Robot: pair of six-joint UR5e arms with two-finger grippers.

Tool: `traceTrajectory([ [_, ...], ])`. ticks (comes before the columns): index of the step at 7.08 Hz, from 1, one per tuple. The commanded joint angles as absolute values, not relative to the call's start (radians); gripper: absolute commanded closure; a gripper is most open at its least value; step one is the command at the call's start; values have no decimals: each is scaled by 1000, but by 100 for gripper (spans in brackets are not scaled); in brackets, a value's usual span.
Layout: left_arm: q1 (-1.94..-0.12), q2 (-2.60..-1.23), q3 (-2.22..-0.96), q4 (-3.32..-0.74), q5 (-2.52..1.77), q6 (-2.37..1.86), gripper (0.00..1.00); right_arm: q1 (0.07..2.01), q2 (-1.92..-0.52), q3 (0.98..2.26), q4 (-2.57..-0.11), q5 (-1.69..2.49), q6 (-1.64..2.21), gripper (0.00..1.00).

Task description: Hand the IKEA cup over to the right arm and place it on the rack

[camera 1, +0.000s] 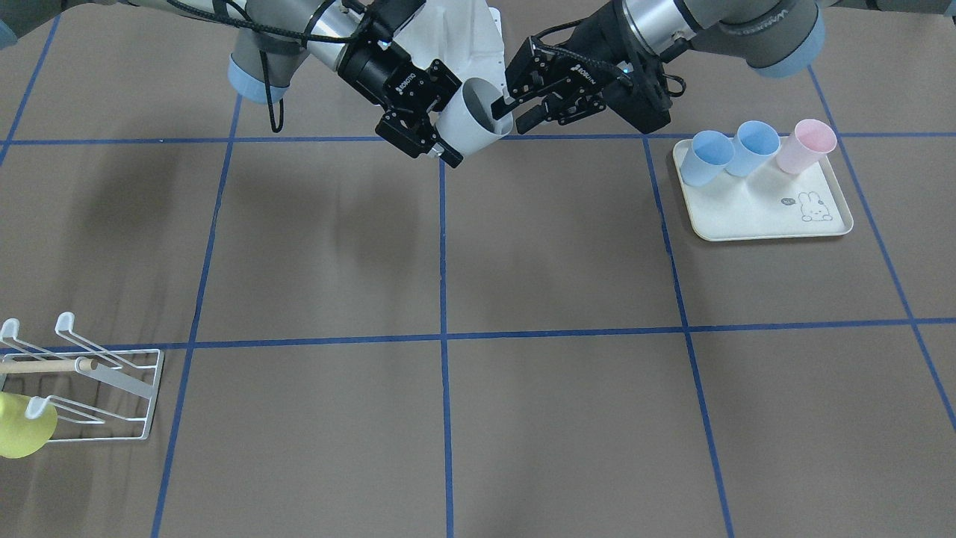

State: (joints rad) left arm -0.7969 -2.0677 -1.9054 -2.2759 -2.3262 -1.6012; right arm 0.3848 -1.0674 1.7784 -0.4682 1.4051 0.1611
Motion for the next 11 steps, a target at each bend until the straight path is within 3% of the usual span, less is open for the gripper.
traceTrajectory([
  [1,-827,-2062,-1905,-2275,-2335,-1592,1,388,-1066,1782,-483,1408,163,52],
  [4,-920,-1991,-1901,-2231,-2361,-1516,1,440,-1063,1868,-744,1411,202,56],
  [7,-1026,-1858,-1908,-2042,-2359,-1144,0,536,-1062,1942,-1076,1416,302,56],
  [11,-1191,-1616,-1904,-1999,-2362,-616,0,846,-1043,1956,-1414,1799,209,58],
])
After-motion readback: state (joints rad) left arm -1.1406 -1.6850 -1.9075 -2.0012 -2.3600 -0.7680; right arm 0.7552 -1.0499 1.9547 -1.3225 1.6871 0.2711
